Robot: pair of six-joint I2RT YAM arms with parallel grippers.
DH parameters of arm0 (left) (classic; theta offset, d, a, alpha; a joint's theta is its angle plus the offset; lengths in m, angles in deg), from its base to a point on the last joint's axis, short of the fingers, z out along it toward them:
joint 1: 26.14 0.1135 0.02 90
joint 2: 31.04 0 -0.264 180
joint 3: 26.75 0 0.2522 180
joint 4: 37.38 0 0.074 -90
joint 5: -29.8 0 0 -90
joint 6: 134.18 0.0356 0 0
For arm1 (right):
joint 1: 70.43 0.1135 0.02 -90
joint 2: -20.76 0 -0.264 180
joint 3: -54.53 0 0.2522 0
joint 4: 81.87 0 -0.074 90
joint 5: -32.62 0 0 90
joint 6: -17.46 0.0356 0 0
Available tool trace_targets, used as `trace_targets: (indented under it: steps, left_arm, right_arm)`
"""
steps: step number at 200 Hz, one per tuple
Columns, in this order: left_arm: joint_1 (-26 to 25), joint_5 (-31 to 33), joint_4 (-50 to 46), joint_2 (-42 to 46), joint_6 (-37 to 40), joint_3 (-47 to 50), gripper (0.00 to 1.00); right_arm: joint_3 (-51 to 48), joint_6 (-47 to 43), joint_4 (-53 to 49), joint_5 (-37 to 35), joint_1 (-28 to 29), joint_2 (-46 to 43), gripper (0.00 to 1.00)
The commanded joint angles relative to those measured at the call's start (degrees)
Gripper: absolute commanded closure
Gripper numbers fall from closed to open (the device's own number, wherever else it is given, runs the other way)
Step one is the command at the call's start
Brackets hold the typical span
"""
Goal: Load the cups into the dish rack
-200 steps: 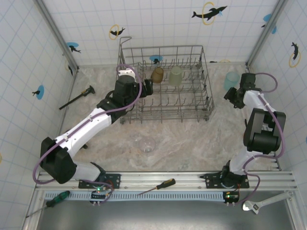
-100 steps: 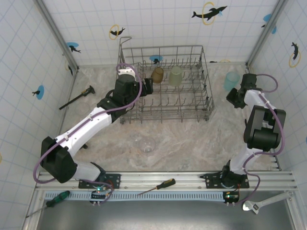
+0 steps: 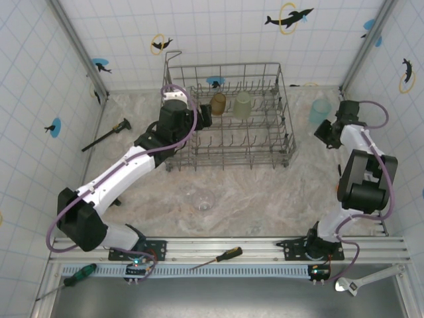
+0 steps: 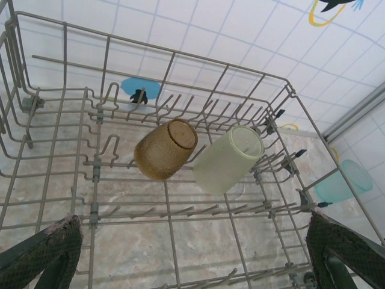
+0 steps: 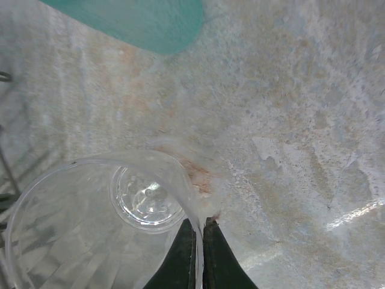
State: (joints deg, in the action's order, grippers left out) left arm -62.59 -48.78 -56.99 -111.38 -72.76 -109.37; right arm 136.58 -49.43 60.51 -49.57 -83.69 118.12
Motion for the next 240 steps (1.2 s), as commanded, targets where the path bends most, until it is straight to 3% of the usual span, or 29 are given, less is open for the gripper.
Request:
trace_targets:
  steps: [1, 84, 145, 194, 240]
  left_arm:
    - [-0.29, -0.77, -0.58, -0.75, -0.45, -2.15, 0.02]
    - [-0.30, -3.71, -0.90, -1.93, -1.29, -4.40, 0.02]
    - [-0.30, -4.96, -1.09, -5.91, -1.25, -9.47, 0.02]
    - [-0.34, -7.90, -1.23, -12.09, -2.52, -15.90, 0.02]
    - [-0.21, -13.44, 0.56, -17.31, -5.79, -21.97, 0.02]
  right_arm:
    - [-0.27, -0.24, 0.41, 2.50, -1.28, -4.74, 1.00]
    - [2.55, 3.19, 2.10, 12.09, -2.92, -9.17, 1.00]
    - [3.44, 8.84, 10.31, 19.22, -1.23, -11.98, 1.00]
    - [2.14, 15.71, 22.66, 25.17, 3.44, -11.23, 1.00]
    - [-3.75, 26.51, 41.19, 30.64, 7.74, -8.61, 1.00]
